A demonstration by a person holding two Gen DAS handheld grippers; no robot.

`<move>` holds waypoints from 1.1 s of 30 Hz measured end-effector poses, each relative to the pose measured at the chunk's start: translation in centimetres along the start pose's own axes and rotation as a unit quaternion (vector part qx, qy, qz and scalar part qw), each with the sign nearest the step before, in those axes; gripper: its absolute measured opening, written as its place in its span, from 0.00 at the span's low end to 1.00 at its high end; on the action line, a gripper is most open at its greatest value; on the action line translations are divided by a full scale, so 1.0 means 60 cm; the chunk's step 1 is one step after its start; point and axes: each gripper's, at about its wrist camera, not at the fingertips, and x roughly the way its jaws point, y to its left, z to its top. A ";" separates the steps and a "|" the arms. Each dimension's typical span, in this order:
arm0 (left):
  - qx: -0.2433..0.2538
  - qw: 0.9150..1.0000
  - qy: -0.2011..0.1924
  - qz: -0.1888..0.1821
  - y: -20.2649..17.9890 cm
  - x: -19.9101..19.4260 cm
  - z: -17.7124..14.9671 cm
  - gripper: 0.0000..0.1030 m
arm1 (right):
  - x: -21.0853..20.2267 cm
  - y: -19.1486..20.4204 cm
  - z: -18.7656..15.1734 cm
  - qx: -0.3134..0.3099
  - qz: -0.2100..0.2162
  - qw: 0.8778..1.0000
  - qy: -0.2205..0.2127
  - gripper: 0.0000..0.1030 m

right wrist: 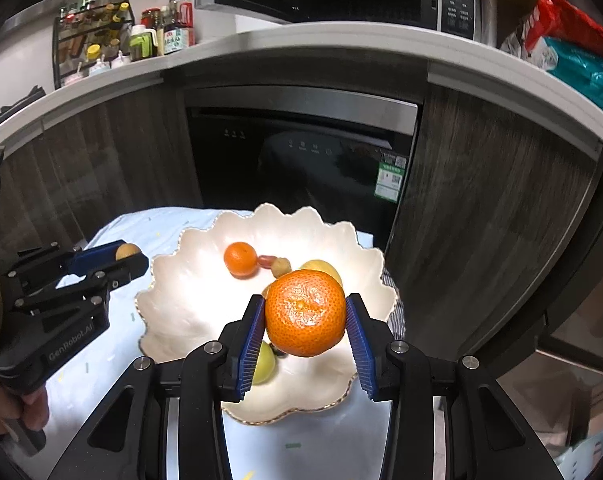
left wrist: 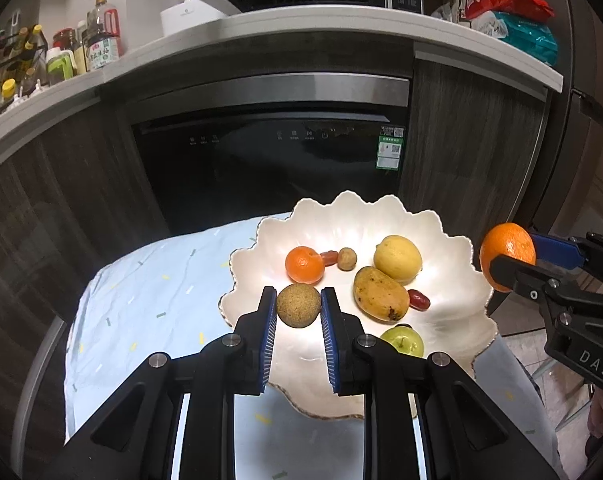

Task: Organize fruits
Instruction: 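Open both tools over the bowl to drop the longan and tangerine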

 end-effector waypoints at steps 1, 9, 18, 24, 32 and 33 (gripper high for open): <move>-0.001 1.000 0.002 -0.001 0.001 0.006 0.000 0.22 | 0.006 -0.001 -0.002 0.001 0.001 1.000 0.003 0.40; -0.008 1.000 0.021 -0.008 0.006 0.041 -0.003 0.22 | 0.047 -0.008 -0.017 0.011 -0.002 0.999 0.031 0.40; -0.004 1.000 0.028 -0.003 0.005 0.049 -0.008 0.34 | 0.074 -0.013 -0.034 0.017 -0.013 0.998 0.062 0.44; 0.001 1.000 0.028 0.005 0.003 0.042 -0.006 0.42 | 0.061 -0.018 -0.030 0.028 -0.027 0.998 0.045 0.63; -0.003 1.000 0.012 0.005 0.006 0.002 0.001 0.58 | 0.020 -0.011 -0.020 0.036 -0.030 0.999 0.020 0.74; -0.004 1.000 0.010 0.006 0.007 -0.004 0.001 0.59 | 0.015 -0.010 -0.018 0.038 -0.031 0.999 0.016 0.76</move>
